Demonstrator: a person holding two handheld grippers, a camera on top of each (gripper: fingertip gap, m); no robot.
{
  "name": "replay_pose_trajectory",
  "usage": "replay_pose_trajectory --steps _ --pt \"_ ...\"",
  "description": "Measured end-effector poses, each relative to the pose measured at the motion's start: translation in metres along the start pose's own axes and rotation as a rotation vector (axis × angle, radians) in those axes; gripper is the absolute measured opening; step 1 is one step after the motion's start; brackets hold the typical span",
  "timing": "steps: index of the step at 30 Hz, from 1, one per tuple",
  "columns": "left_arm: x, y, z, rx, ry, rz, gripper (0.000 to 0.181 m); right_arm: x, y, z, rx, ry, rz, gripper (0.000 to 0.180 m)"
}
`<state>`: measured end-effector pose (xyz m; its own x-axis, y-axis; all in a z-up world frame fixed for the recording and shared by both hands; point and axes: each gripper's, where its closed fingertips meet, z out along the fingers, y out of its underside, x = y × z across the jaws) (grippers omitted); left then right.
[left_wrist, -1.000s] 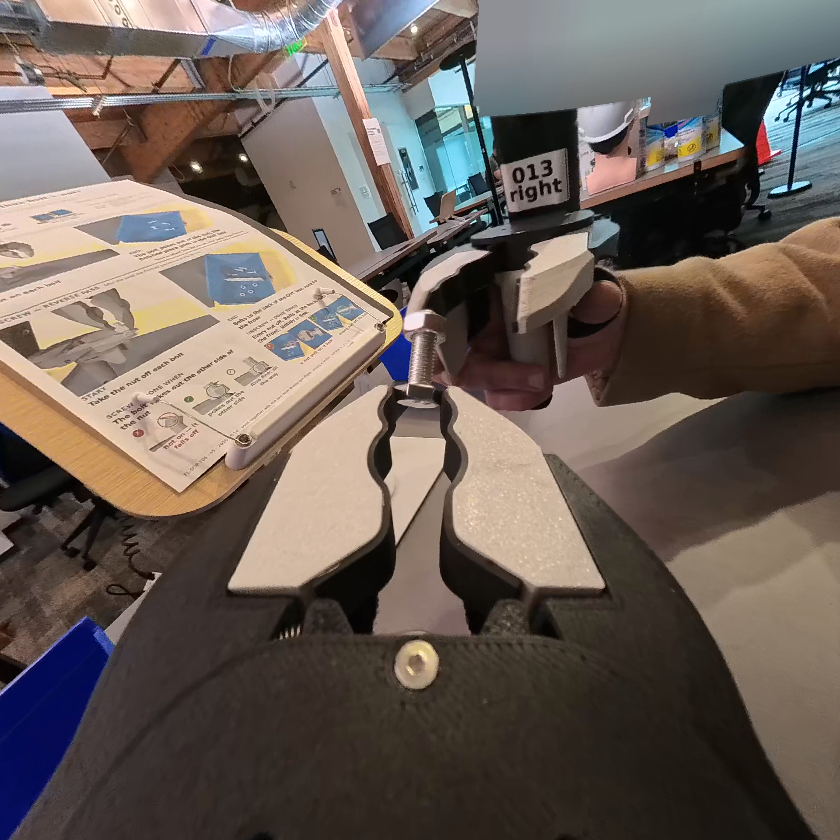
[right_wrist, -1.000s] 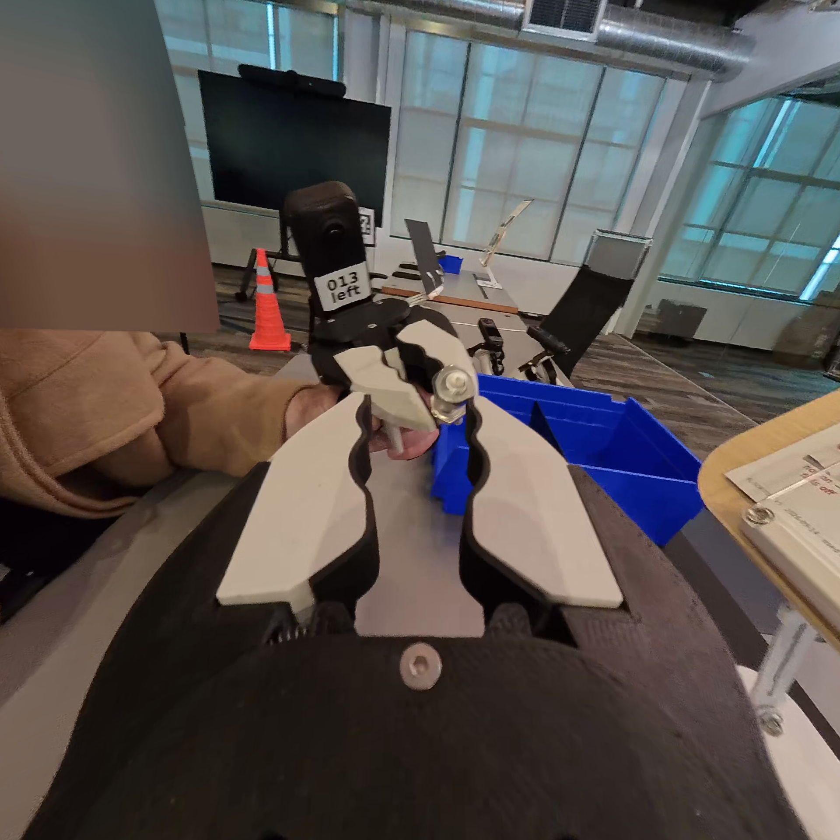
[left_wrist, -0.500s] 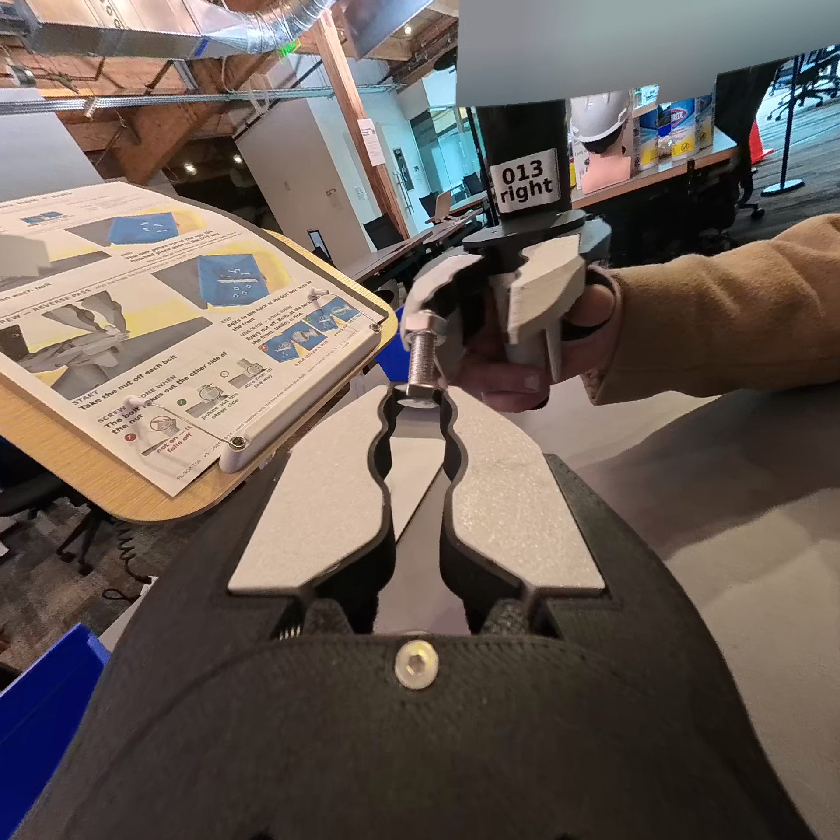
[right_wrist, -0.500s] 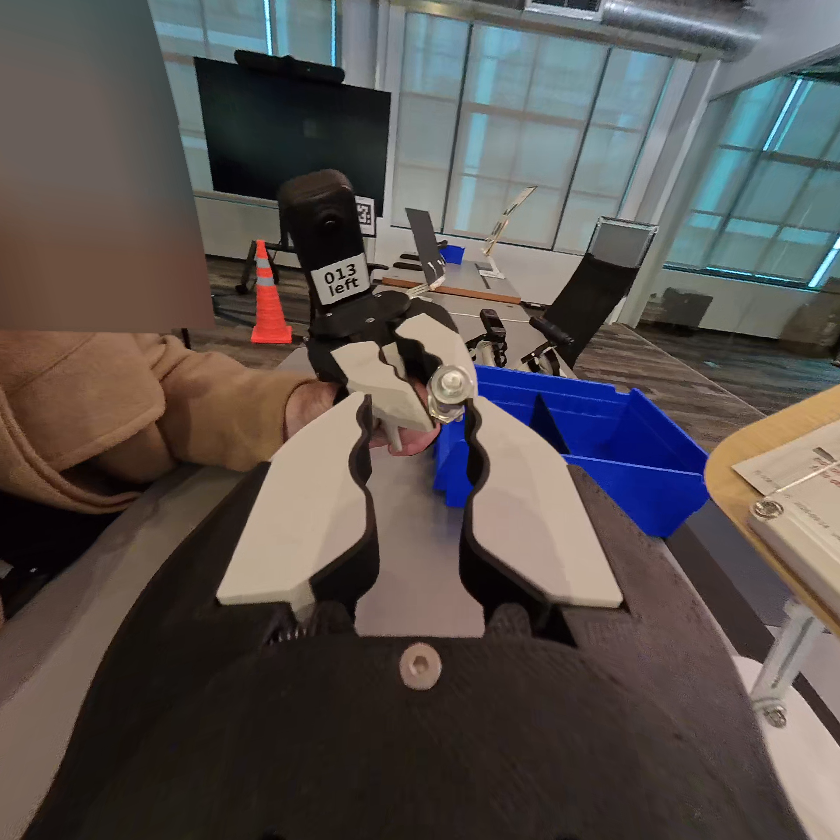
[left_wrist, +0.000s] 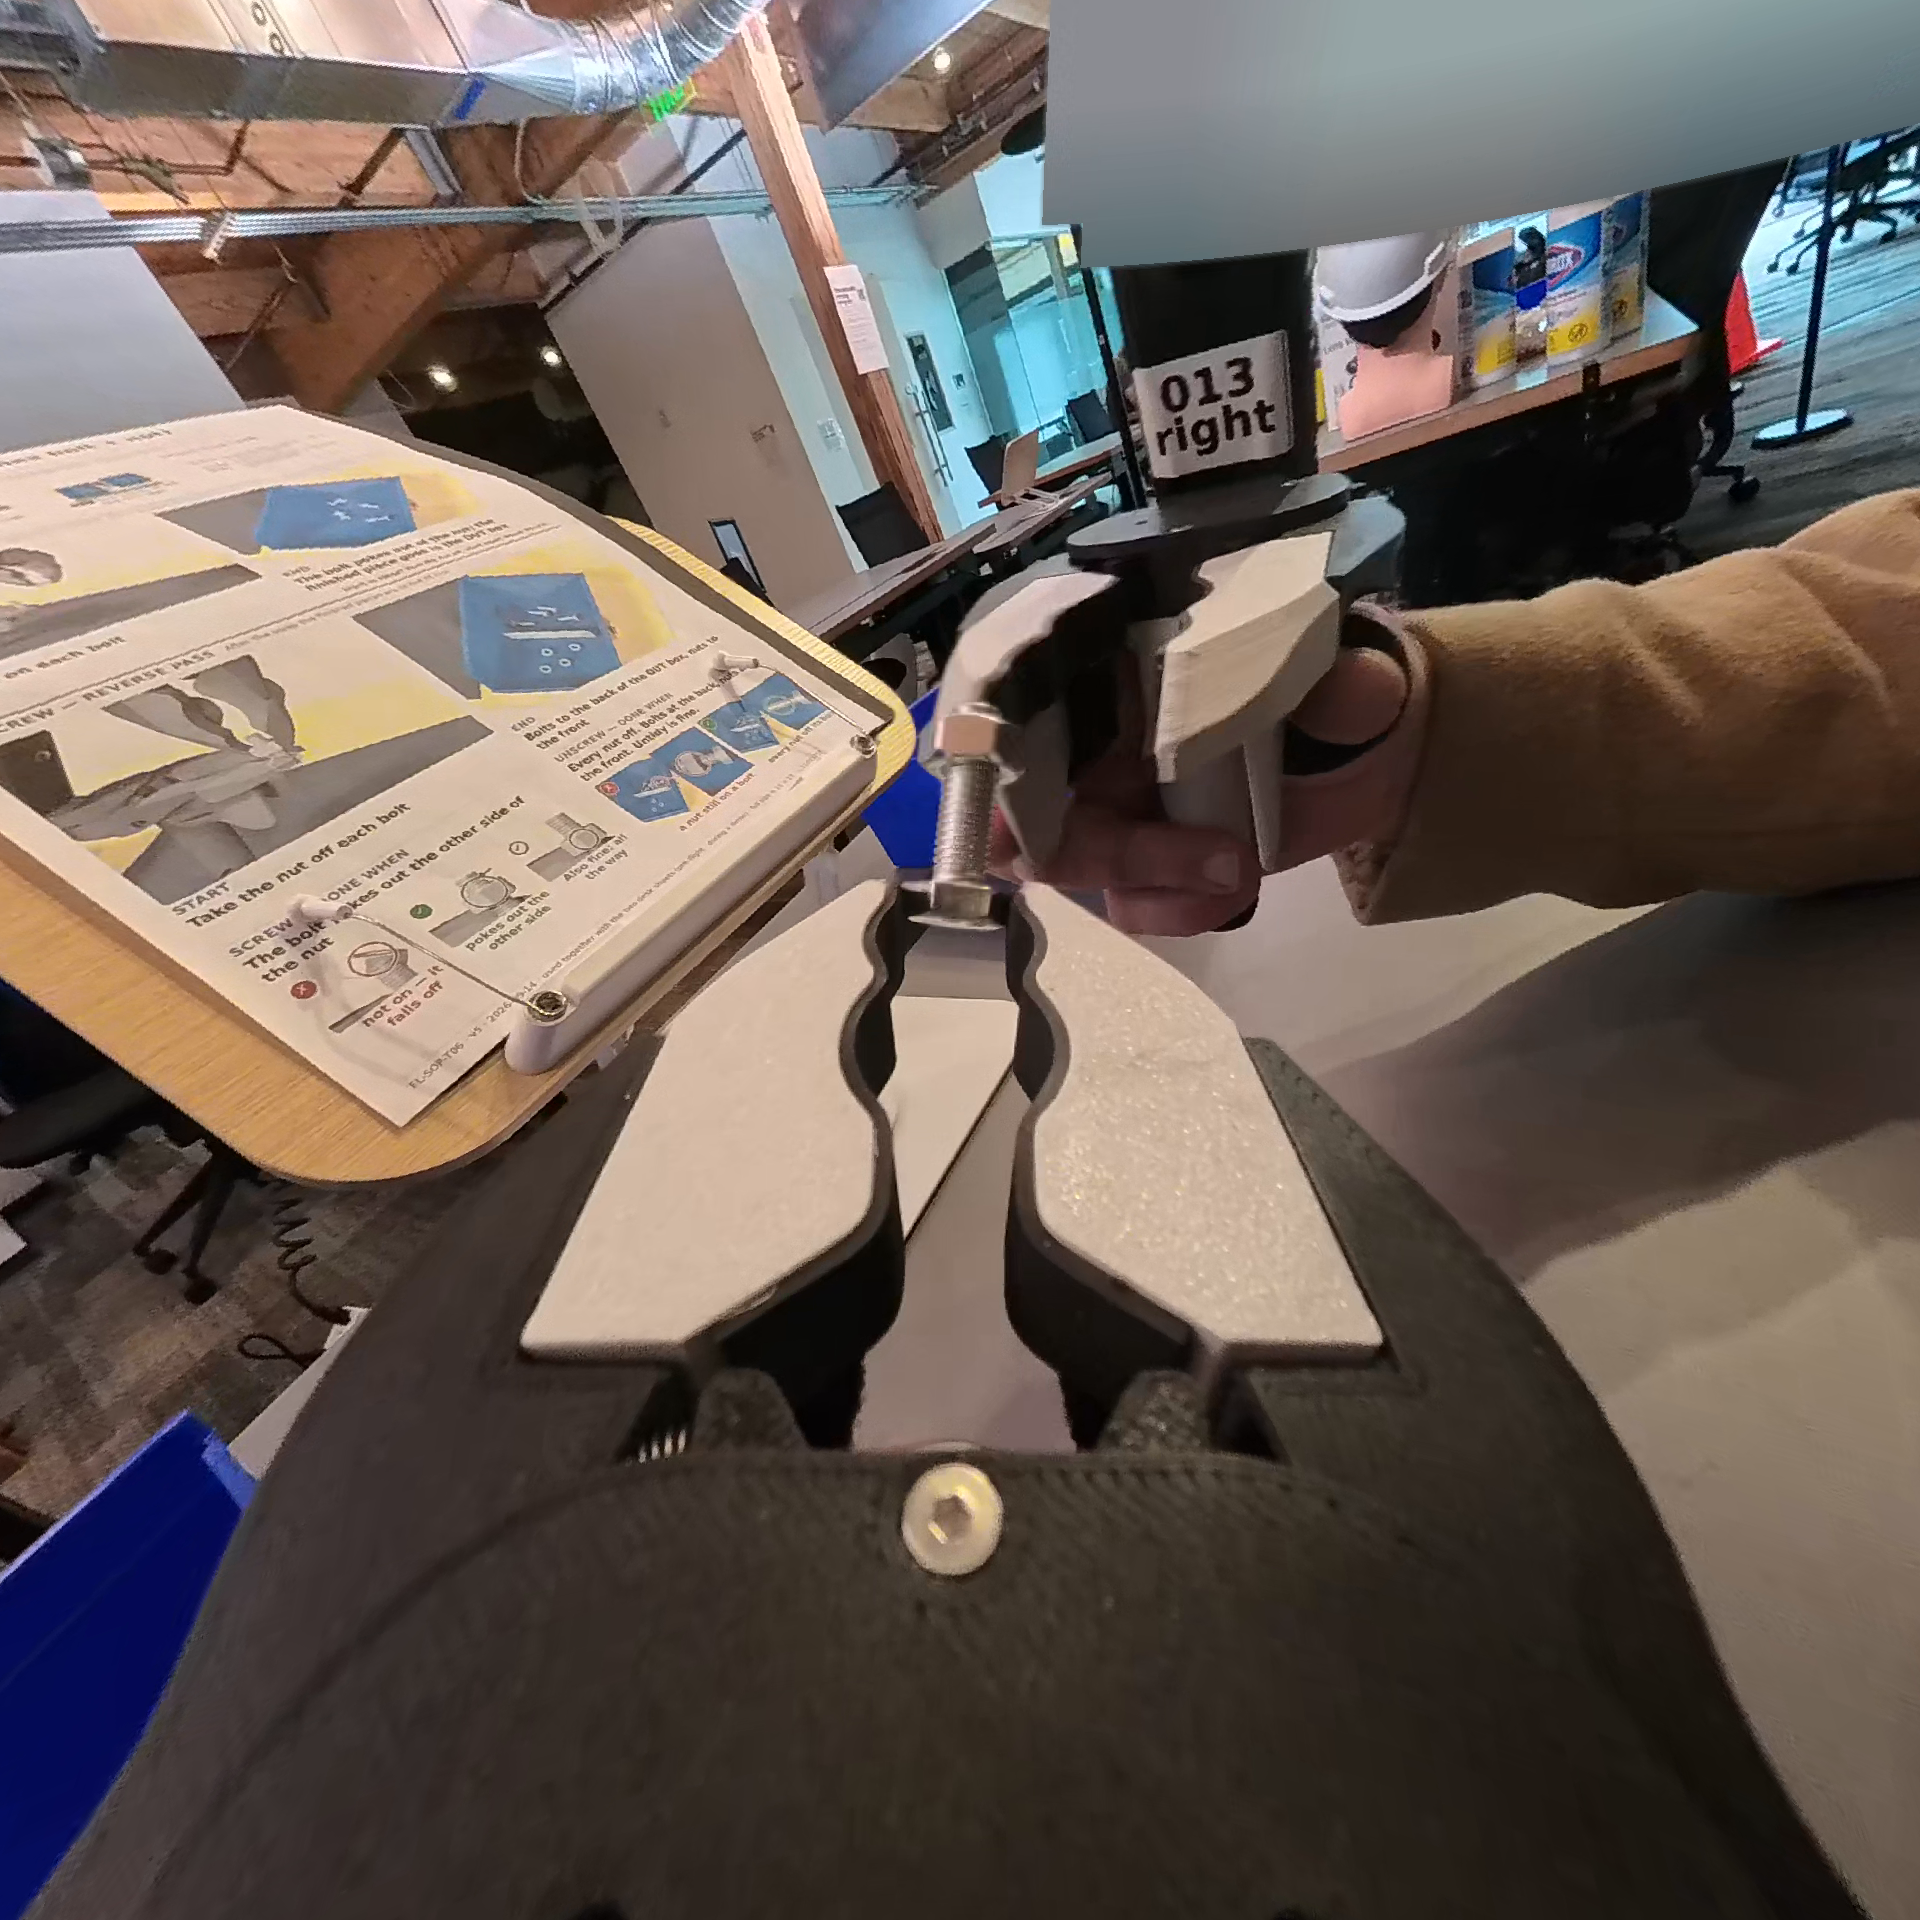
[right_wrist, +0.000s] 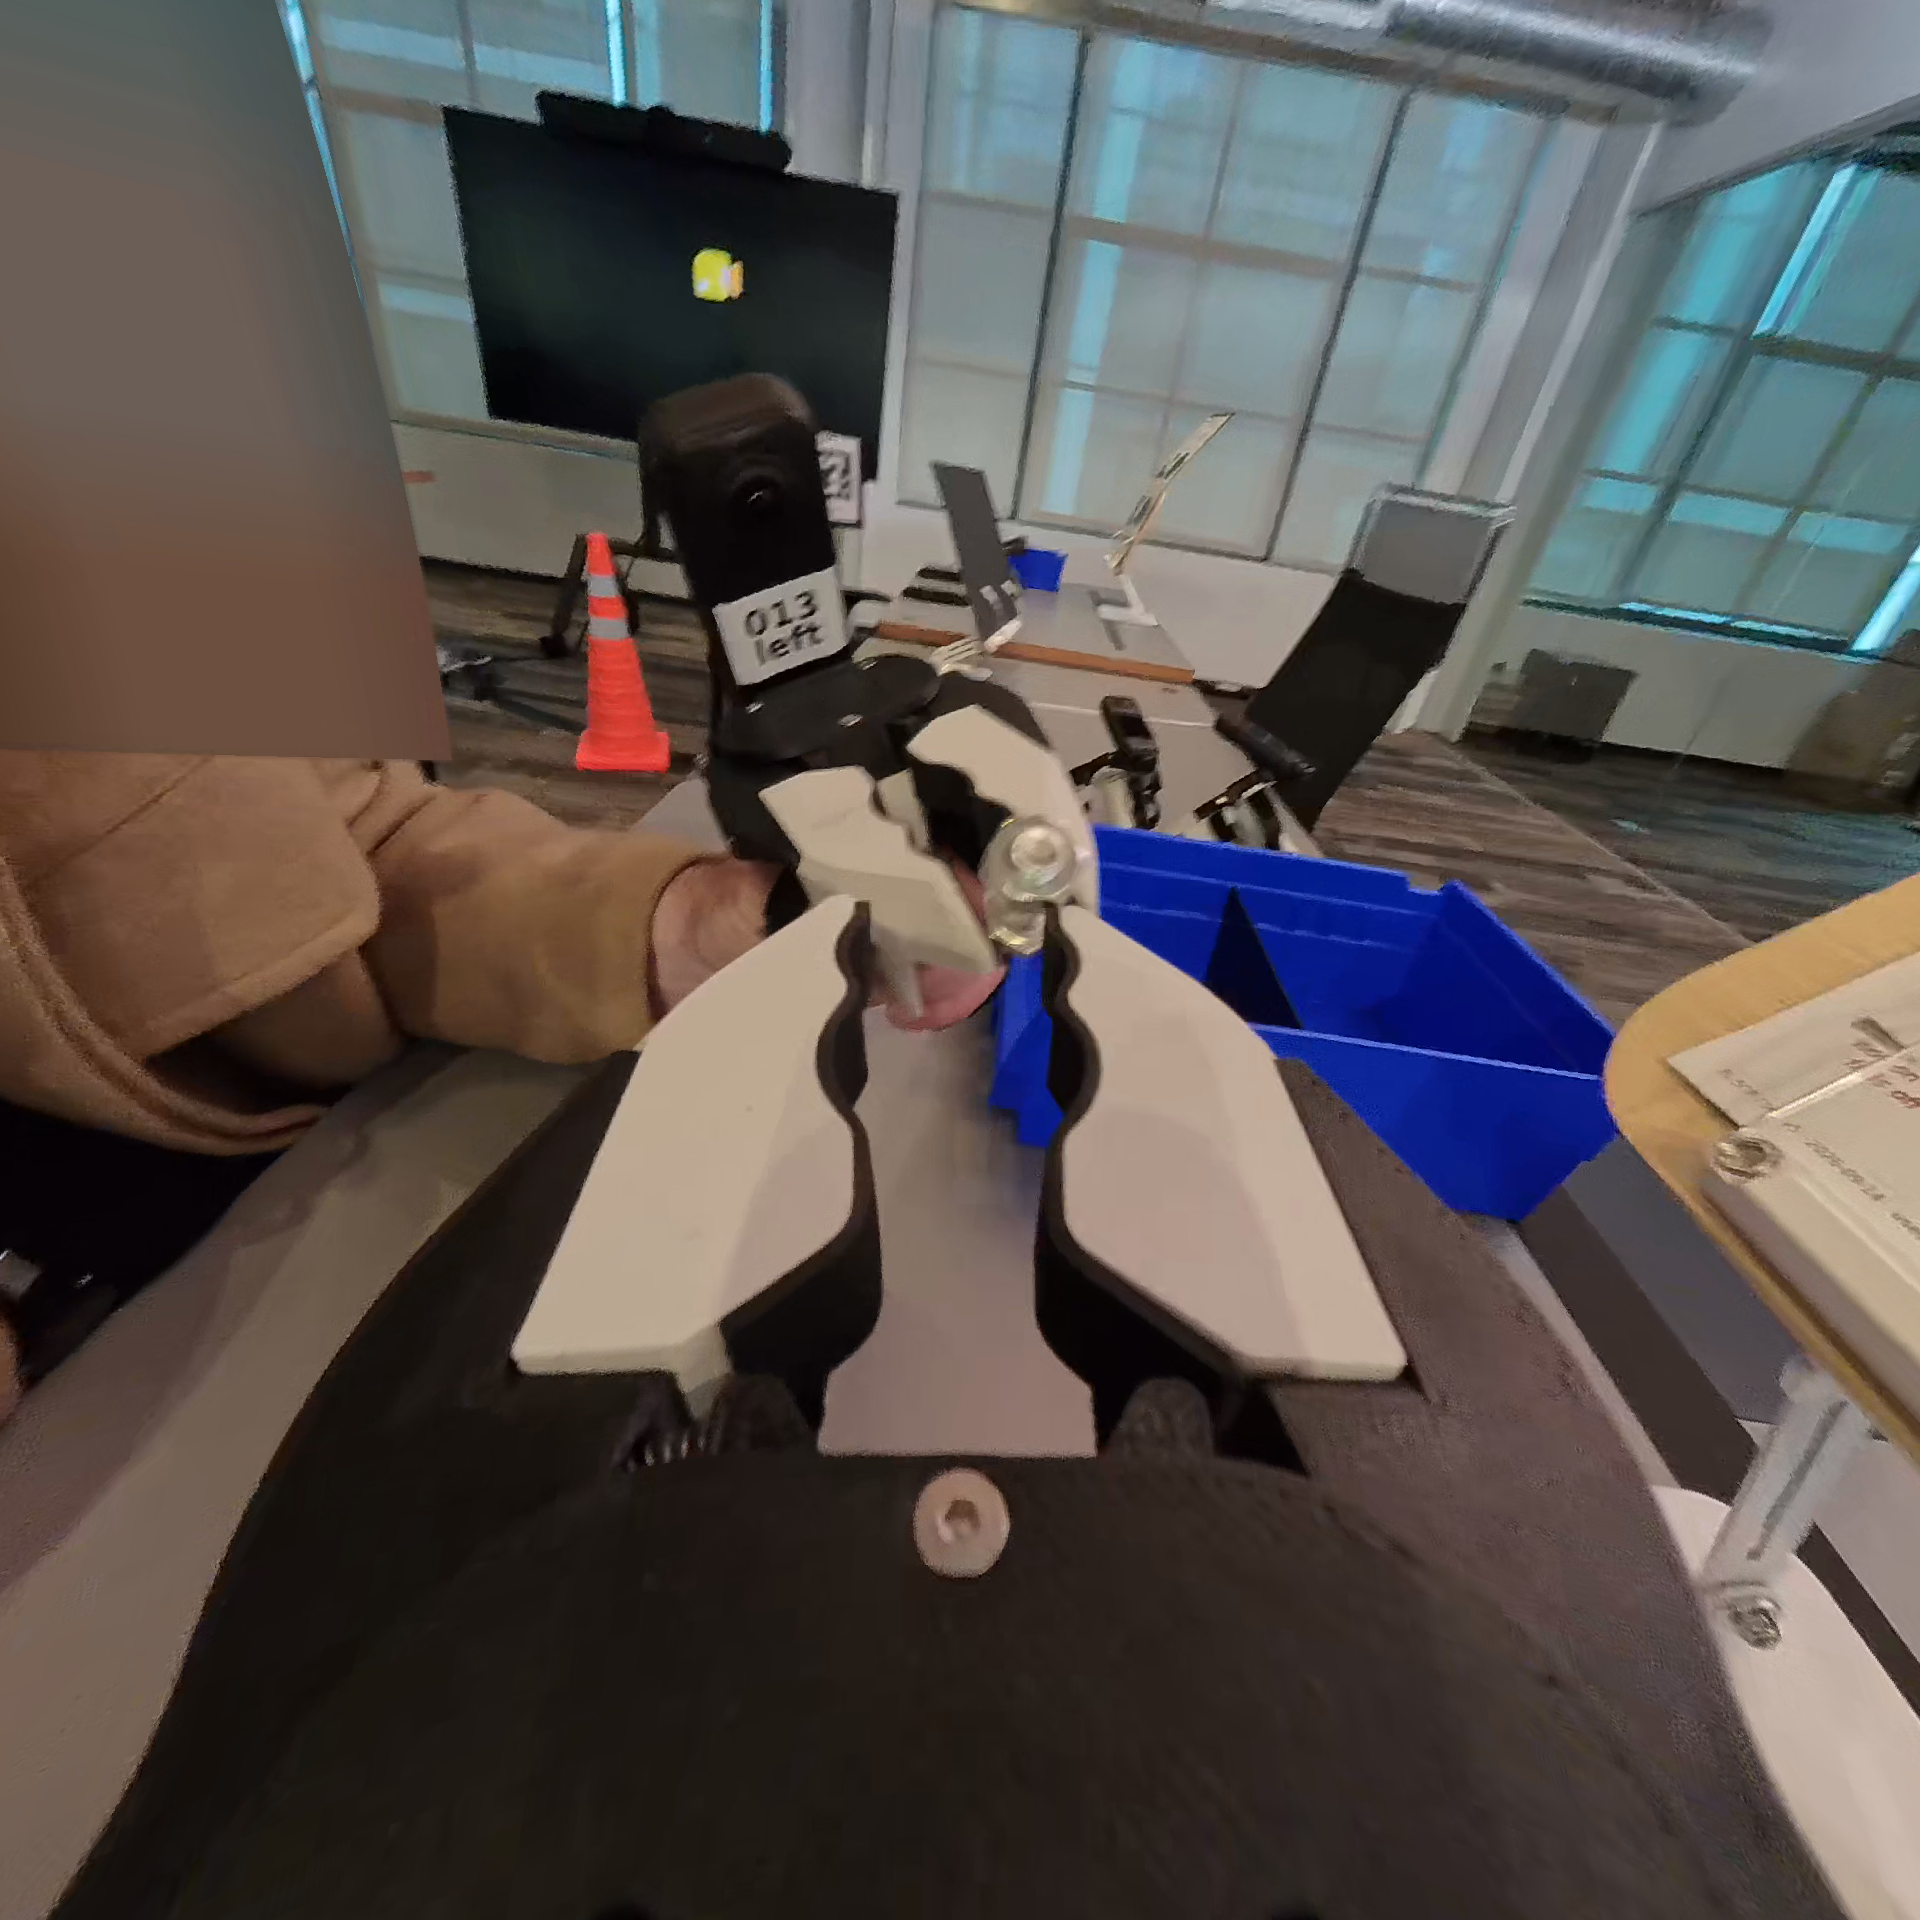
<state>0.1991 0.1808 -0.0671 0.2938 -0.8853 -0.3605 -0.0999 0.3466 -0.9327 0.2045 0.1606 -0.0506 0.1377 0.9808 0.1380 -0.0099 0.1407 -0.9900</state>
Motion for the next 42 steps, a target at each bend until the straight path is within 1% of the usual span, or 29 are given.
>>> replay_pose_trajectory --steps 2,3,6,9,13,15,17,20,22,27,28,29,30,36,40,42 --pt "-0.005 0.000 -0.002 0.000 -0.017 -0.008 0.018 -0.013 0.004 0.000 -0.025 -0.081 -0.011 0.017" --pt "-0.005 0.001 -0.003 -0.001 -0.018 -0.006 0.018 -0.014 0.004 0.001 -0.030 -0.084 -0.018 0.017" --pt "-0.004 -0.001 -0.003 0.005 -0.011 -0.005 0.018 -0.004 0.003 -0.001 -0.022 -0.035 -0.005 0.019" --pt "0.000 0.000 0.000 0.001 0.001 0.003 0.018 0.011 0.000 -0.005 0.006 0.044 0.011 0.029" --pt "0.000 0.002 0.001 -0.005 0.001 0.002 0.018 0.004 -0.002 -0.001 0.007 0.022 0.009 0.032" --pt "-0.004 0.001 -0.001 0.000 -0.016 -0.012 0.018 -0.012 -0.001 0.000 -0.007 -0.071 0.000 0.012" --pt "-0.005 0.001 -0.002 0.000 -0.016 -0.008 0.018 -0.015 0.003 0.002 -0.043 -0.081 -0.013 0.013" --pt "-0.003 0.000 -0.001 0.000 -0.010 -0.005 0.018 -0.001 0.002 -0.002 -0.025 -0.010 0.003 0.017" --pt "-0.001 0.000 0.000 0.002 -0.003 -0.002 0.018 0.011 0.001 -0.004 -0.005 0.046 0.020 0.032" --pt "-0.001 0.003 0.001 -0.010 -0.008 -0.004 0.018 0.005 0.000 0.001 -0.010 0.033 0.014 0.036" --pt "-0.002 0.003 0.001 -0.009 -0.009 -0.005 0.018 0.001 0.000 0.001 -0.019 0.014 0.012 0.031" --pt "-0.004 0.001 0.000 -0.001 -0.017 -0.013 0.018 -0.008 0.002 0.001 -0.037 -0.043 0.002 0.013" --pt "-0.006 0.001 -0.001 -0.001 -0.024 -0.024 0.018 -0.015 0.003 0.001 -0.056 -0.086 -0.009 0.009" --pt "-0.002 0.001 0.000 -0.003 -0.012 -0.006 0.018 -0.002 0.009 -0.003 -0.077 -0.034 0.006 0.012" --pt "0.000 0.001 0.001 -0.001 0.001 -0.009 0.018 0.012 0.004 -0.006 -0.039 0.049 0.008 0.032" --pt "0.002 0.001 0.002 0.000 0.014 -0.009 0.018 0.012 0.003 -0.005 -0.034 0.061 -0.011 0.035"
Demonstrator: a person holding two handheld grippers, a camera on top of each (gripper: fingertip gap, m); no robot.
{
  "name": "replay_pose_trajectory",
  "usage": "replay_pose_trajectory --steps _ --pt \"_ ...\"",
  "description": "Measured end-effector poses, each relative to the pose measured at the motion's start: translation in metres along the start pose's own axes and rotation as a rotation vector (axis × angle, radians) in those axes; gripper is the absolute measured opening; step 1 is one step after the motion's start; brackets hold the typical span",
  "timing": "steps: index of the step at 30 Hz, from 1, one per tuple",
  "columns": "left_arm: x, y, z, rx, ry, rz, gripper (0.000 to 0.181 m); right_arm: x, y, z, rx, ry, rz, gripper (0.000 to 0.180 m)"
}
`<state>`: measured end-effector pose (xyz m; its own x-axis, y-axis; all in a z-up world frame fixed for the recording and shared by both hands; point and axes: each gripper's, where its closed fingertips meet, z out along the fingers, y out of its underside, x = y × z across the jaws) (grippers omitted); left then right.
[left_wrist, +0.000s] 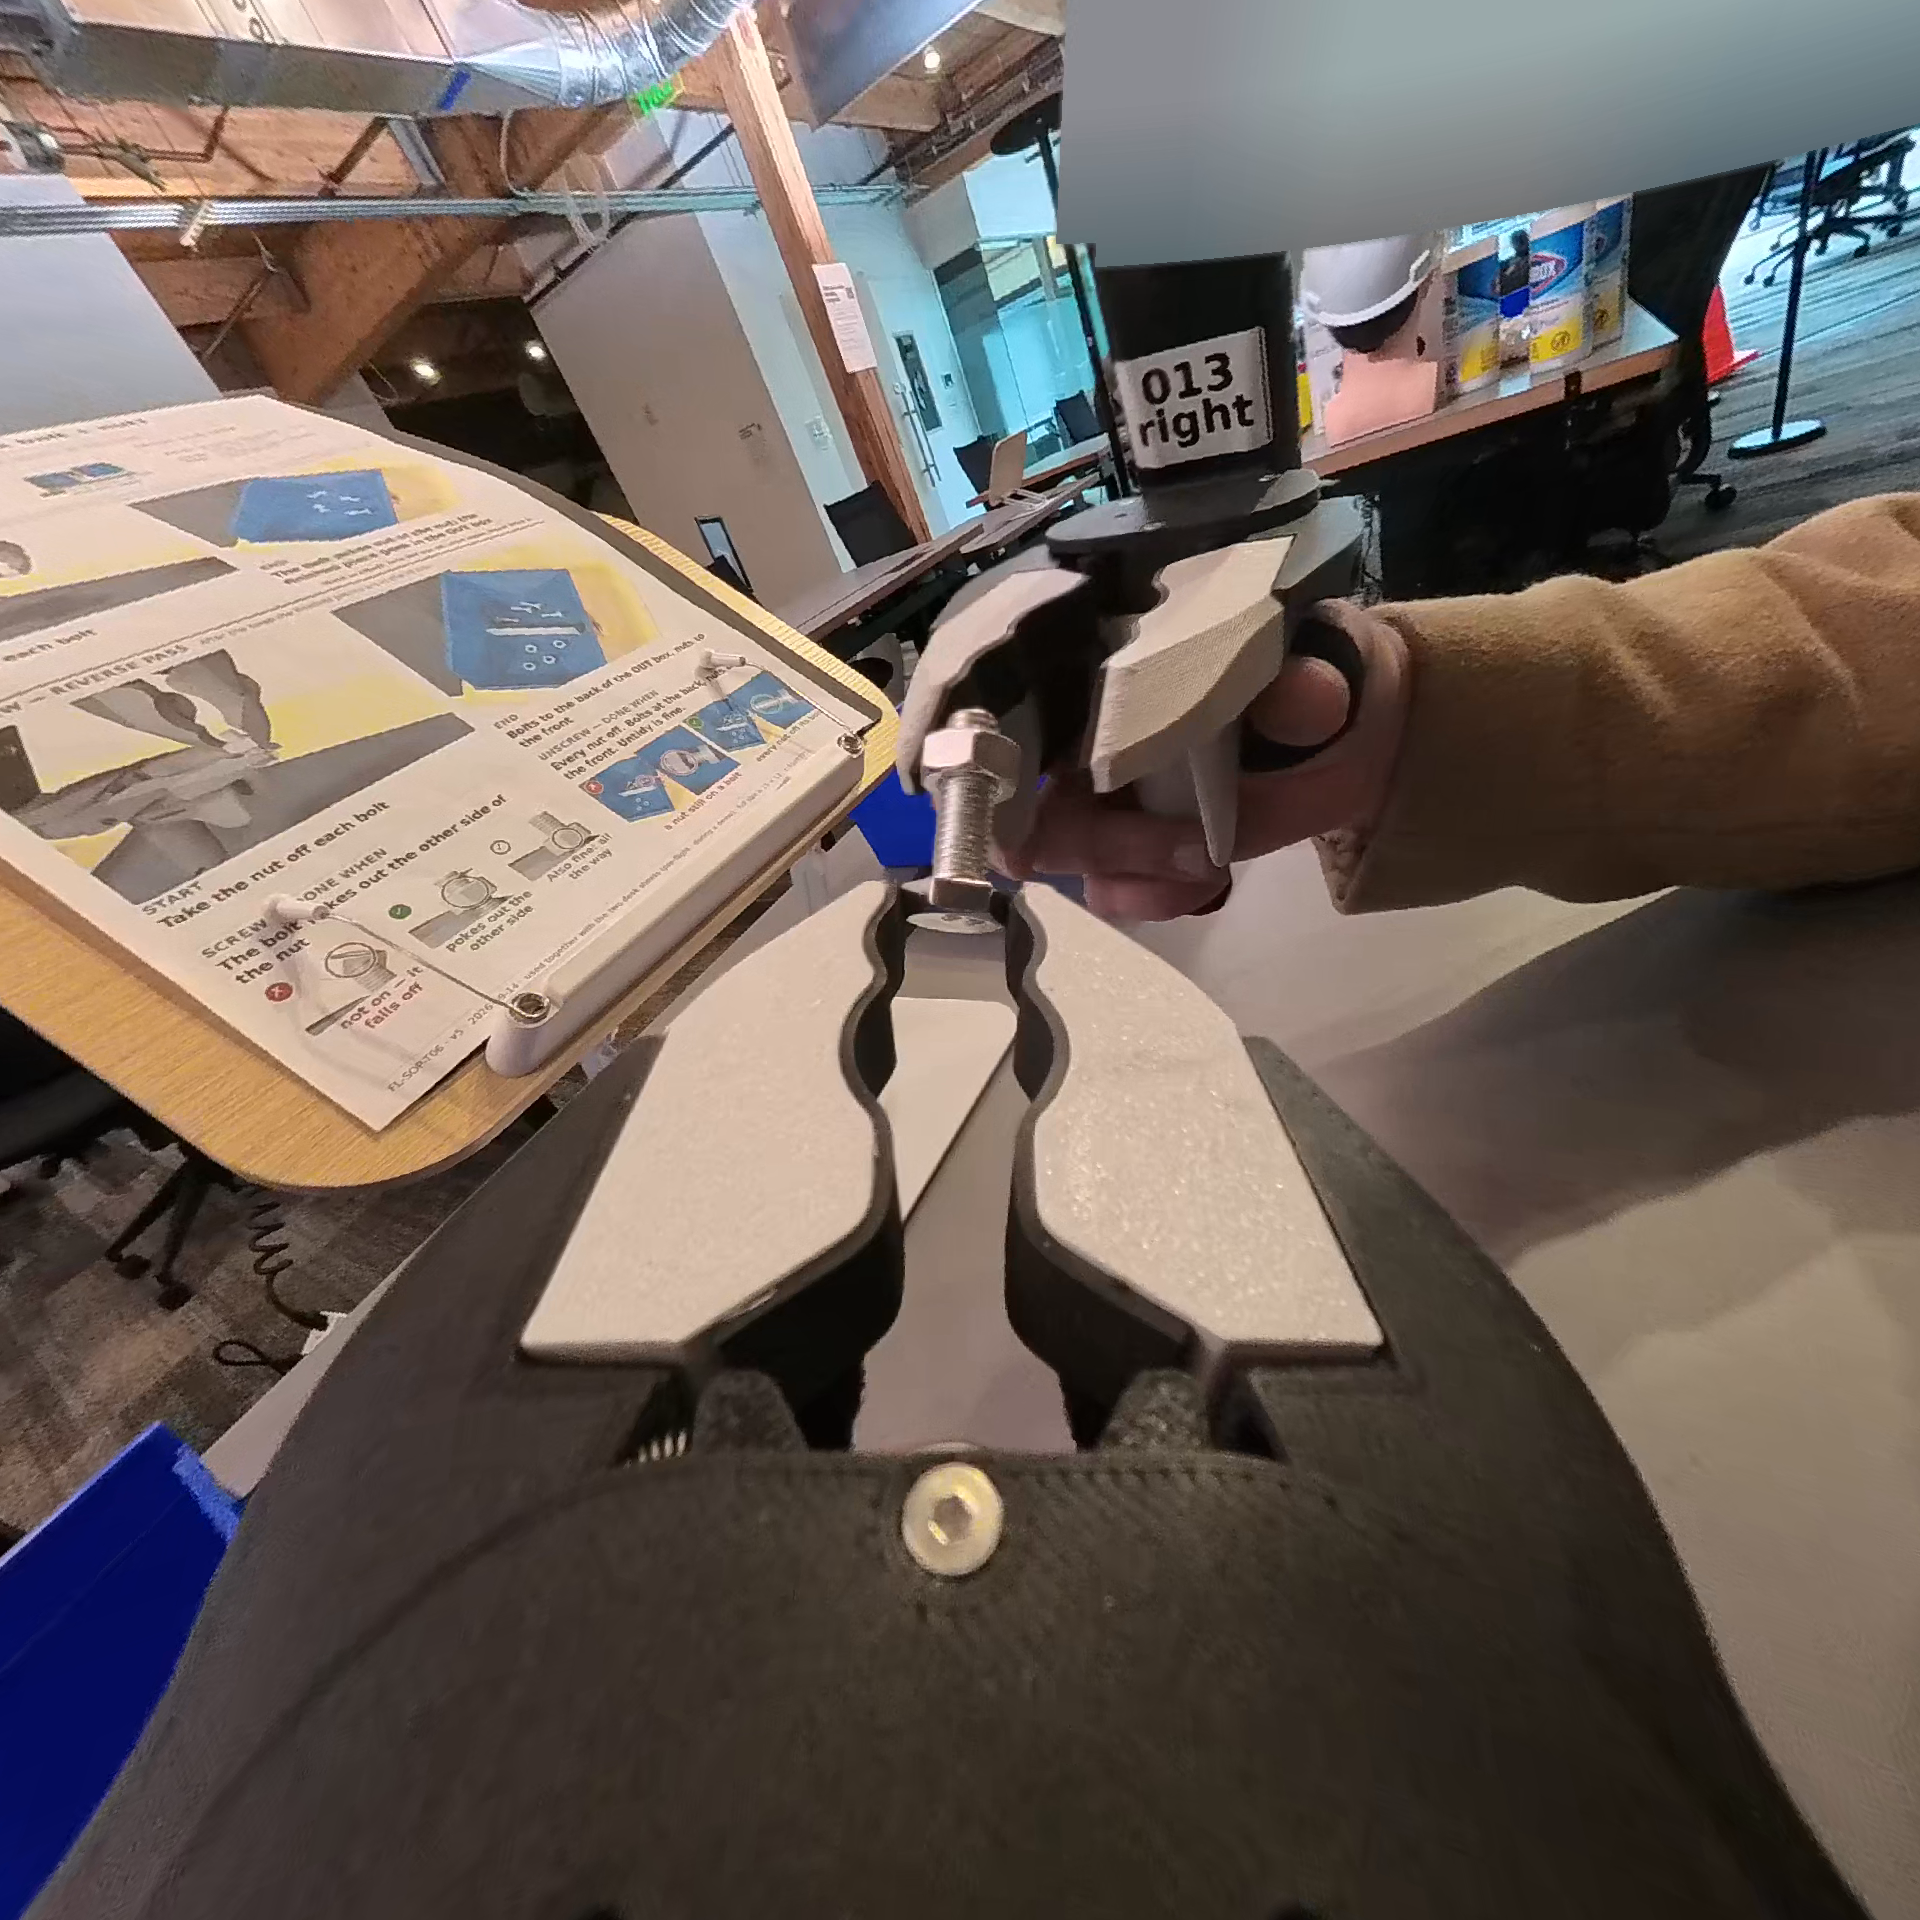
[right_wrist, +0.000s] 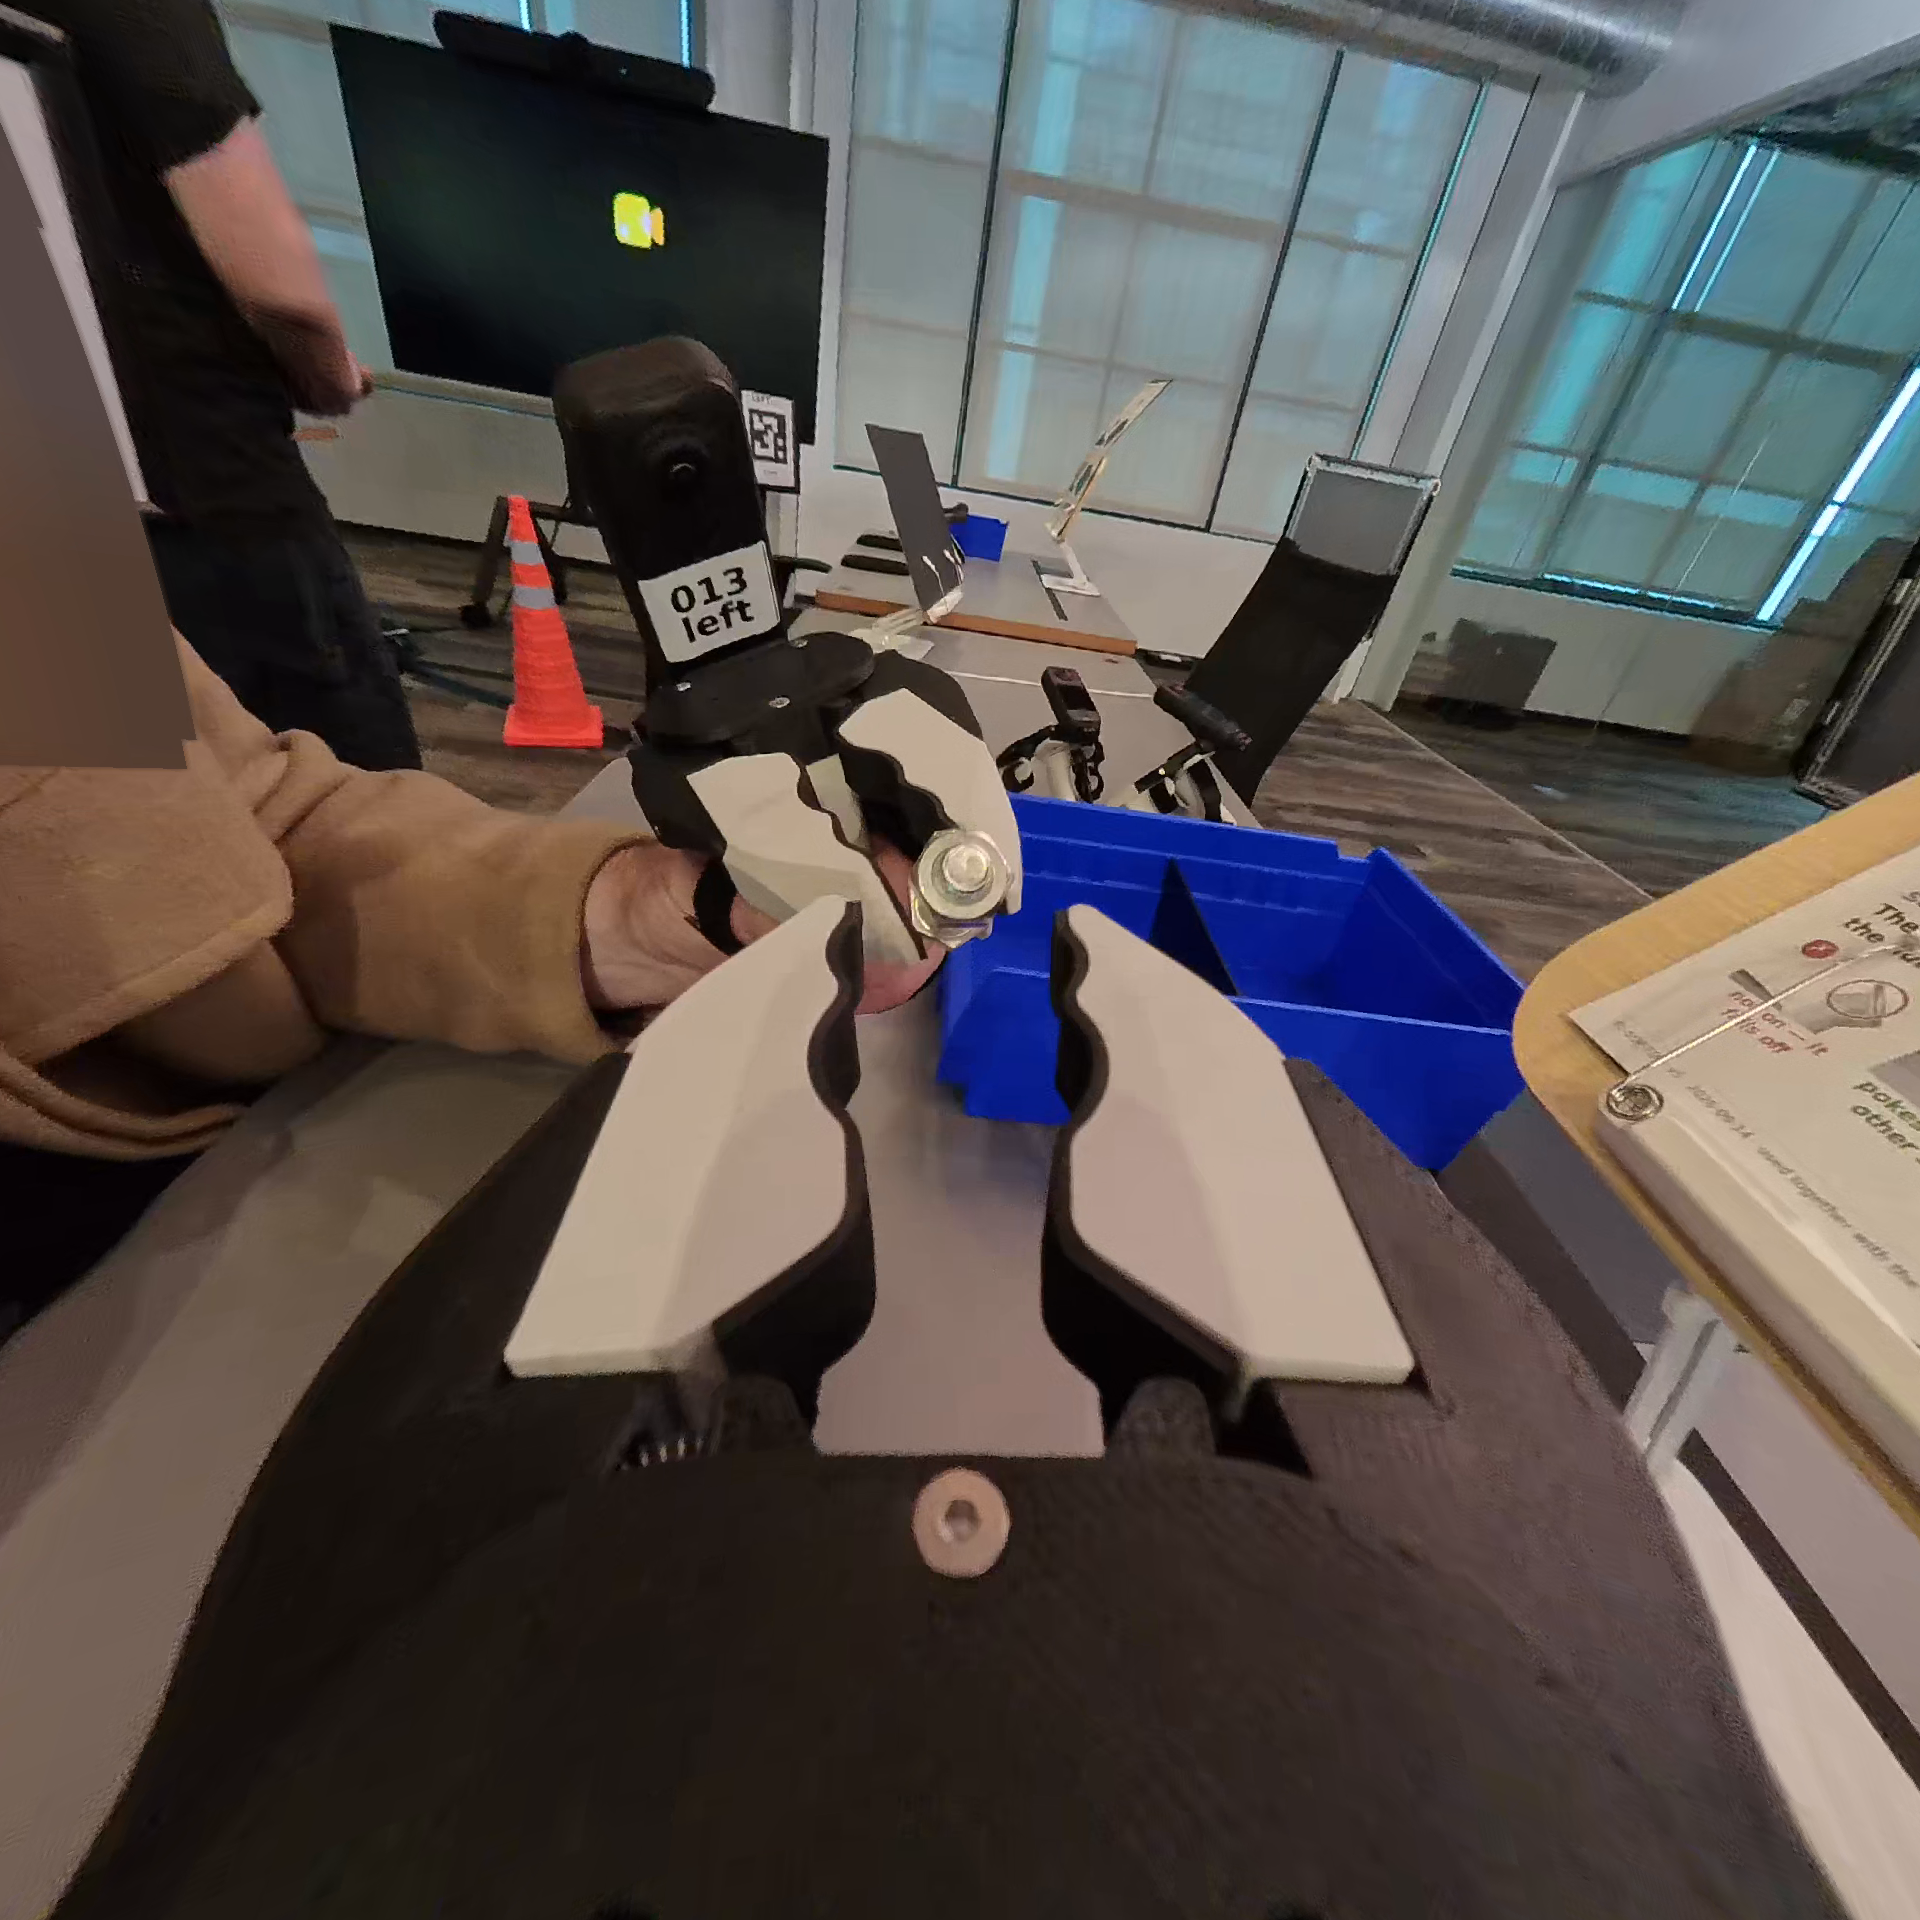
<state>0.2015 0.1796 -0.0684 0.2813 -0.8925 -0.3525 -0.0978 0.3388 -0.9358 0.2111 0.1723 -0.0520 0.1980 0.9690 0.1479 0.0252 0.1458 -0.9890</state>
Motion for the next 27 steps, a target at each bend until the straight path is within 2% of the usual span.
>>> replay_pose_trajectory --steps 5,7,15,22,23,25,27 --pt "0.007 0.004 0.004 -0.032 0.017 0.039 0.018 -0.003 0.004 0.006 -0.030 0.008 -0.013 0.034" --pt "0.009 0.005 0.006 -0.041 0.019 0.050 0.018 -0.003 0.006 0.007 -0.041 0.010 -0.018 0.021" --pt "0.009 0.002 0.005 -0.016 0.010 0.067 0.019 -0.003 0.003 0.008 -0.019 0.006 0.004 0.020" --pt "-0.004 -0.006 -0.004 0.042 -0.018 -0.003 0.038 0.004 -0.014 -0.006 -0.001 0.053 -0.027 0.020" --pt "-0.003 -0.004 -0.005 0.035 -0.001 -0.004 0.033 0.006 -0.018 -0.010 -0.005 0.072 -0.044 0.020" --pt "0.002 -0.001 -0.008 0.019 0.025 0.034 0.000 0.012 -0.029 -0.023 -0.006 0.108 -0.073 0.020" --pt "-0.001 0.004 -0.010 -0.011 0.004 0.034 0.000 0.024 -0.044 -0.045 -0.002 0.182 -0.105 0.019"
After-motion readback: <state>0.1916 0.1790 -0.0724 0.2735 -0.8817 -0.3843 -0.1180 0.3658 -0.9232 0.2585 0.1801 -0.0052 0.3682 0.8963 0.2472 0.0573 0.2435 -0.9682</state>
